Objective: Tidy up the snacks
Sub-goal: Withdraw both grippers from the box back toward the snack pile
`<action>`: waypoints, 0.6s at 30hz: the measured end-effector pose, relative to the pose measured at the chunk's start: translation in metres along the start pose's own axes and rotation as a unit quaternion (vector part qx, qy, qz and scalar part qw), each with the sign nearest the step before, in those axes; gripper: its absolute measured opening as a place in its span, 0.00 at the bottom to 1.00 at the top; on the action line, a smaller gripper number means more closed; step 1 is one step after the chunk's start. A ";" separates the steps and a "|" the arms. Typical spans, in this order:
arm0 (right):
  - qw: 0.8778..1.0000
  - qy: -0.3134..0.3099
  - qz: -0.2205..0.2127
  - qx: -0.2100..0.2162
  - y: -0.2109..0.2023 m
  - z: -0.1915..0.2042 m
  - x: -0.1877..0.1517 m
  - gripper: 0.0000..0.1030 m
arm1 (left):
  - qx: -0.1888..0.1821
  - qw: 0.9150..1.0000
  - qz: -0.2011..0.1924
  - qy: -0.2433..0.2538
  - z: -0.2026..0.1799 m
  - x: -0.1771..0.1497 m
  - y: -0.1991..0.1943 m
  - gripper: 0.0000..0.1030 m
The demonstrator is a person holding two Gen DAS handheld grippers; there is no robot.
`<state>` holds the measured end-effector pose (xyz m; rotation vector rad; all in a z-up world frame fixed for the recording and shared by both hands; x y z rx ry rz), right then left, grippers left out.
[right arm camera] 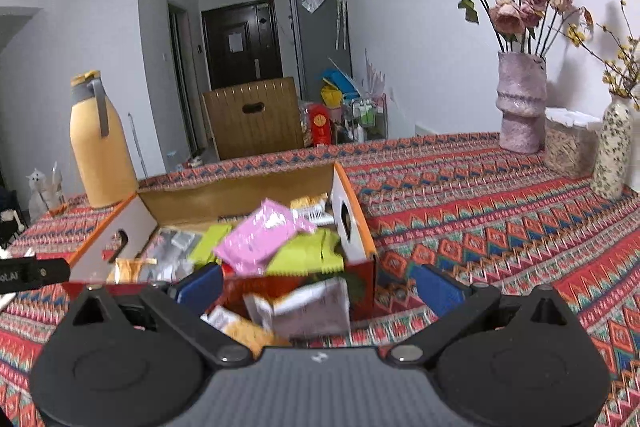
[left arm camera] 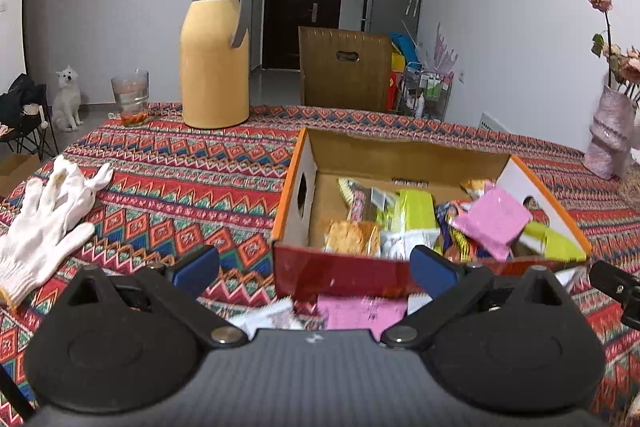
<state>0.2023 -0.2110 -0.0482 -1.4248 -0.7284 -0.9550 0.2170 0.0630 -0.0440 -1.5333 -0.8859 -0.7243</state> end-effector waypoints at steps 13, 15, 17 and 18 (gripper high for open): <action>0.998 -0.024 0.049 0.015 0.001 0.018 -0.041 1.00 | -0.005 1.000 0.017 0.006 0.017 -0.035 0.006 1.00; 0.998 -0.025 0.052 0.021 0.004 0.024 -0.040 1.00 | -0.008 1.000 0.017 0.006 0.017 -0.037 0.010 1.00; 0.998 -0.023 0.057 0.024 0.009 0.029 -0.039 1.00 | -0.009 1.000 0.019 0.006 0.017 -0.038 0.014 1.00; 0.998 -0.021 0.060 0.025 0.013 0.032 -0.037 1.00 | -0.010 1.000 0.020 0.005 0.017 -0.039 0.015 1.00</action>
Point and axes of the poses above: each gripper's, at about its wrist camera, not at the fingertips, and y roughly the way its jaws point, z to its left, x to its top, the point moved 10 cm from there along y, roughly the way its jaws point, and after that the axes turned 9 degrees about -x, right-handed, at the moved point
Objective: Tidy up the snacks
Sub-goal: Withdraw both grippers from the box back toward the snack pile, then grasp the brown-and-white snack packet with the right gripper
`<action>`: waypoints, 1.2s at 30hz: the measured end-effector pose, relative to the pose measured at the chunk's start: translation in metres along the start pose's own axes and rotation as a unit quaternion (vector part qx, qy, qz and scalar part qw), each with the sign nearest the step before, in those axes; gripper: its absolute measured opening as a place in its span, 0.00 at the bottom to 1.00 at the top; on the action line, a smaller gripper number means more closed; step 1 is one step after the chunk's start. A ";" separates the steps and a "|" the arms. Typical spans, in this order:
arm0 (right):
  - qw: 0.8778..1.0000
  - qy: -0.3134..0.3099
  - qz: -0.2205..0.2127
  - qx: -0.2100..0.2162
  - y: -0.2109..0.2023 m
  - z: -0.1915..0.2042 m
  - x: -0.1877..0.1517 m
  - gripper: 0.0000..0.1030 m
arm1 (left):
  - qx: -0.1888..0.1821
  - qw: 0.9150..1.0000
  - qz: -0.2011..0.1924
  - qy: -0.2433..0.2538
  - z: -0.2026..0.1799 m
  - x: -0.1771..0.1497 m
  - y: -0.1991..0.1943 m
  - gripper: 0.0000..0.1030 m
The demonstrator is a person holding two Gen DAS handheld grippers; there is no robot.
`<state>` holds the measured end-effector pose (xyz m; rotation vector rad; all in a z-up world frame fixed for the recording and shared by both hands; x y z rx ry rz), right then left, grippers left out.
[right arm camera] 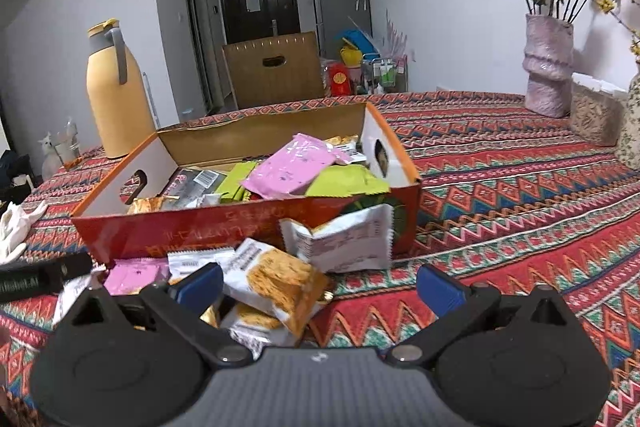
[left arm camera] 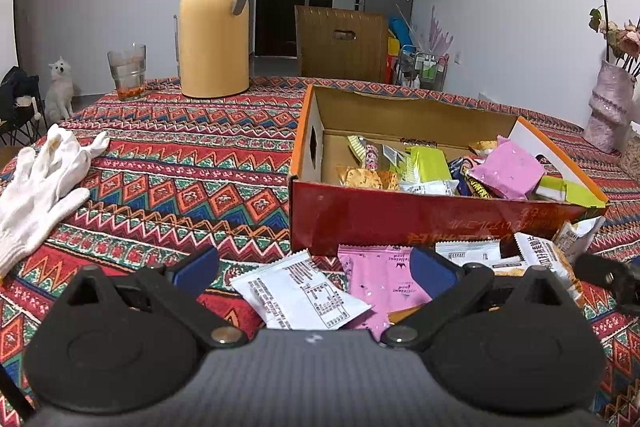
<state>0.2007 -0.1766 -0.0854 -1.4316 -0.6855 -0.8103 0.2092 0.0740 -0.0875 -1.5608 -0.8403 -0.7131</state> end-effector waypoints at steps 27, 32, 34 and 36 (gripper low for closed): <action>0.995 0.032 0.090 0.007 0.053 0.022 -0.002 0.12 | -0.020 0.998 -0.009 -0.054 0.014 -0.003 0.002 1.00; 0.996 0.026 0.085 -0.001 0.045 0.015 0.000 0.06 | -0.026 0.998 -0.014 -0.059 0.013 -0.003 -0.001 1.00; 0.996 0.025 0.081 -0.005 0.043 0.013 0.001 0.06 | -0.028 0.998 -0.014 -0.060 0.013 -0.003 -0.001 1.00; 0.996 0.026 0.080 -0.008 0.043 0.012 0.002 0.06 | -0.027 0.998 -0.015 -0.062 0.014 -0.003 -0.001 1.00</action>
Point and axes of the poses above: each gripper's, at about its wrist camera, not at the fingertips, and y roughly the way its jaws point, z to its left, x to its top, the point moved 10 cm from there along y, roughly the way its jaws point, and after that the axes turned 9 degrees about -x, right-handed, at the moved point
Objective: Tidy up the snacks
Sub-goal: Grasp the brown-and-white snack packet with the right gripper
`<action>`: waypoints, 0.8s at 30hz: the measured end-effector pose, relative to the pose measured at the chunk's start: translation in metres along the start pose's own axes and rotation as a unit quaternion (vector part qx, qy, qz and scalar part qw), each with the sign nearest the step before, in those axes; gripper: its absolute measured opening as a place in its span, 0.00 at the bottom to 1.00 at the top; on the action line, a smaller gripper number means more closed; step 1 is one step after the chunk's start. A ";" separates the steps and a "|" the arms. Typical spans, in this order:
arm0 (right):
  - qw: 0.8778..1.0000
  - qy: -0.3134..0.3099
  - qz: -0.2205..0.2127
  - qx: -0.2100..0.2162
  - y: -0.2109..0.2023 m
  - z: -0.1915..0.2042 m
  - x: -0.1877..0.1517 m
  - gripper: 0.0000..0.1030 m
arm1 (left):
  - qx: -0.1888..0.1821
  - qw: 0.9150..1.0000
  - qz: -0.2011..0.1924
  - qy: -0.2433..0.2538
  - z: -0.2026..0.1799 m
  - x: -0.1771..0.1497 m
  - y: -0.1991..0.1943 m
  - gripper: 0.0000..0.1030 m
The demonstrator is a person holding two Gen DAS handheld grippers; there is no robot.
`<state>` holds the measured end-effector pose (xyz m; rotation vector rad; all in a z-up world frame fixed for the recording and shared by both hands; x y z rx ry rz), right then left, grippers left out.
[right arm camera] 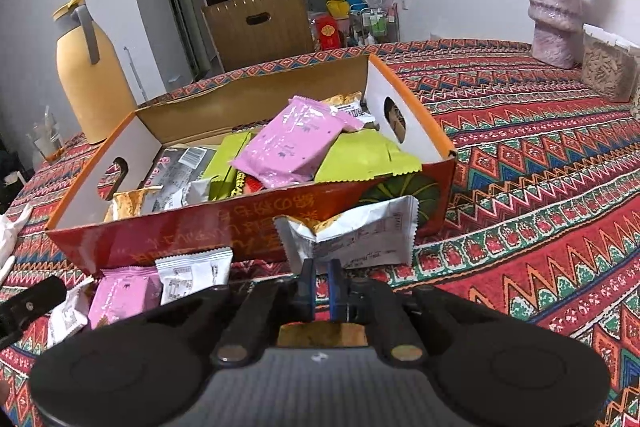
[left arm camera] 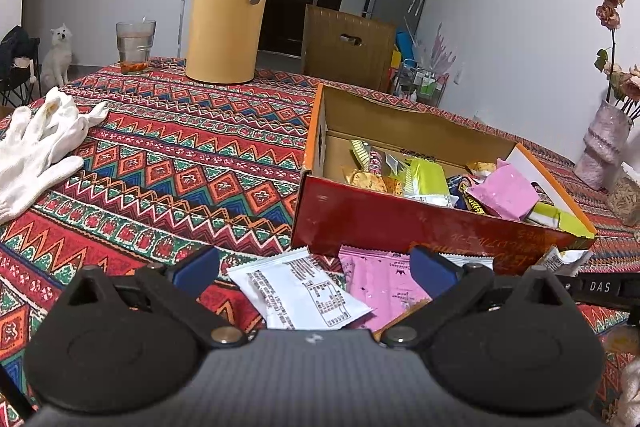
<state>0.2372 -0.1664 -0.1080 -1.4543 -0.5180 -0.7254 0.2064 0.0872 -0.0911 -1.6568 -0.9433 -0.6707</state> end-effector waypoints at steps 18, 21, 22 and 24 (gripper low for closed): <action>0.998 0.042 -0.035 0.044 -0.026 -0.024 -0.009 0.06 | 0.018 1.000 0.019 -0.001 0.002 0.000 0.005 1.00; 0.997 0.042 -0.031 0.055 -0.028 -0.026 -0.012 0.14 | 0.024 0.999 0.023 0.002 0.002 0.002 0.001 1.00; 0.997 0.040 -0.031 0.056 -0.028 -0.026 -0.013 0.26 | 0.025 0.999 0.023 0.003 0.002 0.002 0.000 1.00; 0.998 0.020 -0.031 0.055 -0.029 -0.021 -0.016 0.59 | 0.029 0.999 0.025 0.005 0.003 0.002 -0.003 1.00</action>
Point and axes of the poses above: each gripper's, at about its wrist camera, not at the fingertips, and y roughly the way its jaws point, z to its left, x to its top, the point moved 10 cm from there along y, roughly the way its jaws point, and after that the axes turned 9 degrees about -x, right-handed, at the moved point
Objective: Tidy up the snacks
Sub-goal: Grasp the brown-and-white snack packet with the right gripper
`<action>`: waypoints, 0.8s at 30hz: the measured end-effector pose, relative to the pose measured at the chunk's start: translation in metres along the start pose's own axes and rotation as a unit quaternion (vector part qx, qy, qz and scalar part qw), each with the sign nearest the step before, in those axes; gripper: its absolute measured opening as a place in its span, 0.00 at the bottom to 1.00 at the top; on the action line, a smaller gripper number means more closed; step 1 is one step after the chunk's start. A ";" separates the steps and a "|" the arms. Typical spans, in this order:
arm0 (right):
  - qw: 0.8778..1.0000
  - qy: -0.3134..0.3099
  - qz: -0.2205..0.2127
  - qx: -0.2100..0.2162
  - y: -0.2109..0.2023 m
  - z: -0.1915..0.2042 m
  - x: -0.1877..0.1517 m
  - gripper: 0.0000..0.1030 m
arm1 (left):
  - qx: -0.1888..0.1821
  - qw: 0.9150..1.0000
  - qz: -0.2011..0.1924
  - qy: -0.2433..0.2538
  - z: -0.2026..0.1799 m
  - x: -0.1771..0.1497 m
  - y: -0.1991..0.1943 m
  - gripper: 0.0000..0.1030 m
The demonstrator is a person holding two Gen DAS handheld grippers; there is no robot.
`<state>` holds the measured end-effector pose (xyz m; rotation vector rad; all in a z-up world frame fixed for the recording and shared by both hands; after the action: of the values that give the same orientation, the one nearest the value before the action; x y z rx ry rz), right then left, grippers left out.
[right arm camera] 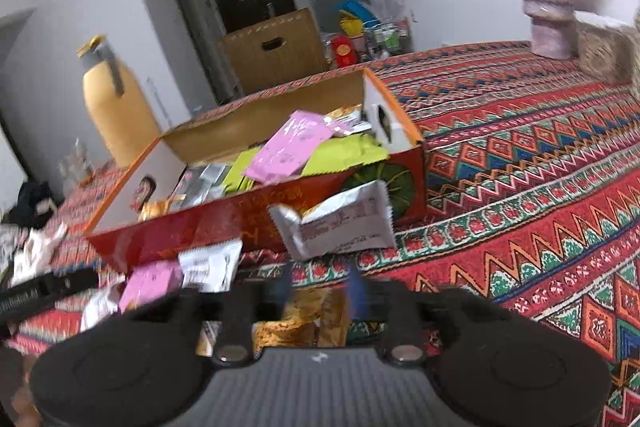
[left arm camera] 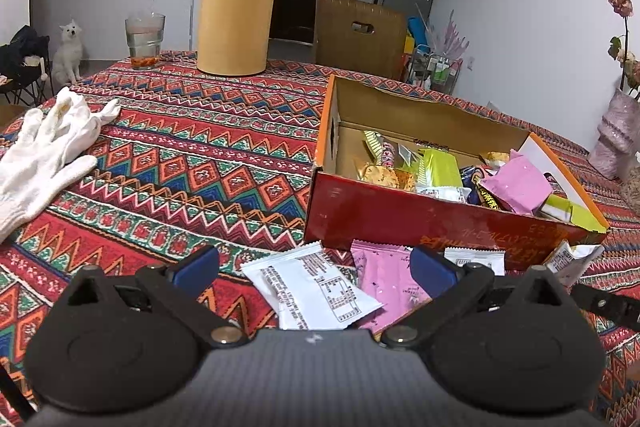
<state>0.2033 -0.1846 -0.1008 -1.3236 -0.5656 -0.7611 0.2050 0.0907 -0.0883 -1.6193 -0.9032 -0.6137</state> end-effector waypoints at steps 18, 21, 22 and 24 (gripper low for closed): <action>0.986 -0.160 -0.024 -0.027 0.002 0.032 -0.020 0.24 | 0.003 1.000 -0.025 0.001 0.012 -0.001 0.000 1.00; 0.985 -0.161 -0.019 -0.051 0.012 0.025 -0.012 0.17 | 0.007 1.000 -0.021 0.002 0.014 -0.002 0.002 1.00; 0.985 -0.160 -0.020 -0.055 0.014 0.024 -0.009 0.17 | 0.007 1.000 -0.019 -0.001 0.015 -0.002 0.003 1.00; 0.985 -0.159 -0.020 -0.060 0.017 0.024 -0.006 0.17 | 0.006 1.000 -0.011 -0.010 0.018 -0.003 0.005 1.00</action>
<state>0.2136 -0.1590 -0.1122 -1.5630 -0.8117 -0.6269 0.2061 0.1073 -0.0983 -1.6095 -0.9392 -0.6075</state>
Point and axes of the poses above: each gripper's, at about its wrist camera, not at the fingertips, and y roughly the way its jaws point, z to its left, x to its top, the point moved 10 cm from there along y, roughly the way its jaws point, and after that the axes turned 9 degrees about -x, right-handed, at the moved point
